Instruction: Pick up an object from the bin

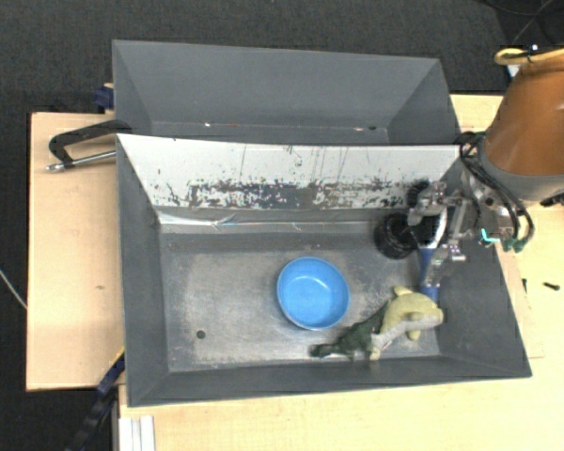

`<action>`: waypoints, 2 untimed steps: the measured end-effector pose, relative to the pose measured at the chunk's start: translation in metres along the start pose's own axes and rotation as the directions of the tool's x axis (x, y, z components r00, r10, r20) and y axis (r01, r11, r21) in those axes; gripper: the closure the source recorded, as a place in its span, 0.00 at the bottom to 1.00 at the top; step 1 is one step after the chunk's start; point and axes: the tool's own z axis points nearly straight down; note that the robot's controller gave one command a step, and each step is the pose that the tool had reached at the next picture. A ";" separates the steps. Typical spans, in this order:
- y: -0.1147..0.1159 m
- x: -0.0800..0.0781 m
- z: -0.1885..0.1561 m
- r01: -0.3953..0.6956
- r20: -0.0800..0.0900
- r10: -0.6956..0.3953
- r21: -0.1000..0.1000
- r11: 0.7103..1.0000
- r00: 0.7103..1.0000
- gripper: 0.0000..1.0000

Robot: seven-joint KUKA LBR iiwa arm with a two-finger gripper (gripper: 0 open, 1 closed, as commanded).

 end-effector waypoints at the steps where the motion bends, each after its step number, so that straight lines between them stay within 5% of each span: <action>1: -0.021 0.002 0.107 0.157 0.012 -0.157 0.003 0.988 0.988 0.00; 2: -0.023 0.050 0.127 0.310 0.009 -0.310 0.004 0.951 0.951 0.00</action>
Offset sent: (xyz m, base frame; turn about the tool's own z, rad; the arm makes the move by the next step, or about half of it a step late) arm -0.0065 -0.0242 -0.1236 -0.1587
